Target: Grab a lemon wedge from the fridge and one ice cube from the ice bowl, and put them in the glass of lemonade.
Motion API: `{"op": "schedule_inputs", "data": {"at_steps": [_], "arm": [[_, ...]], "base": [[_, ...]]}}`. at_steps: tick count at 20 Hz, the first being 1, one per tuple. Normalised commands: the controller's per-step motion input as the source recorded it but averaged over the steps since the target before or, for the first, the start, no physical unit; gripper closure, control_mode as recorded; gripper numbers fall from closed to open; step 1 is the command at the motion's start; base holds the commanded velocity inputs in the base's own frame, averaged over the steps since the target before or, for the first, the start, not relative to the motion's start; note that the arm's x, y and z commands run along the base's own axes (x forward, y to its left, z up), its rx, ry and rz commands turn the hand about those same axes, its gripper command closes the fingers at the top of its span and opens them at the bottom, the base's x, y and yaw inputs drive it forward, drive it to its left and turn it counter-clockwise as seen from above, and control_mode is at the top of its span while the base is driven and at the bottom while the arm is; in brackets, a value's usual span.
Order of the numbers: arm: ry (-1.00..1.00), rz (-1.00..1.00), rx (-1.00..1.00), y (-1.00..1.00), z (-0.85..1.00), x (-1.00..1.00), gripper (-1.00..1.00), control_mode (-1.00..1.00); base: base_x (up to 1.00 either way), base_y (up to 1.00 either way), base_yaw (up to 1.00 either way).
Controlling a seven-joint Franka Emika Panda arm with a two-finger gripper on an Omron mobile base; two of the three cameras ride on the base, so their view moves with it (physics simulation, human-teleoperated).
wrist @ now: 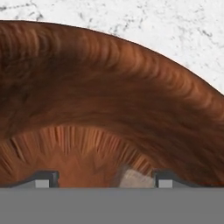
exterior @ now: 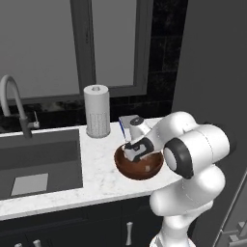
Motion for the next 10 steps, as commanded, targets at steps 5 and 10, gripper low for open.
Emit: {"op": "schedule_inputs", "data": {"at_steps": [5, 10], "arm": [[0.00, 0.00, 0.00, -0.34, -0.25, -0.39, 1.00, -1.00], [-0.02, -0.04, 0.02, -0.40, 0.00, -0.38, 1.00, -1.00]], "base": [[0.00, 0.00, 0.00], [0.00, 0.00, 0.00]]}}
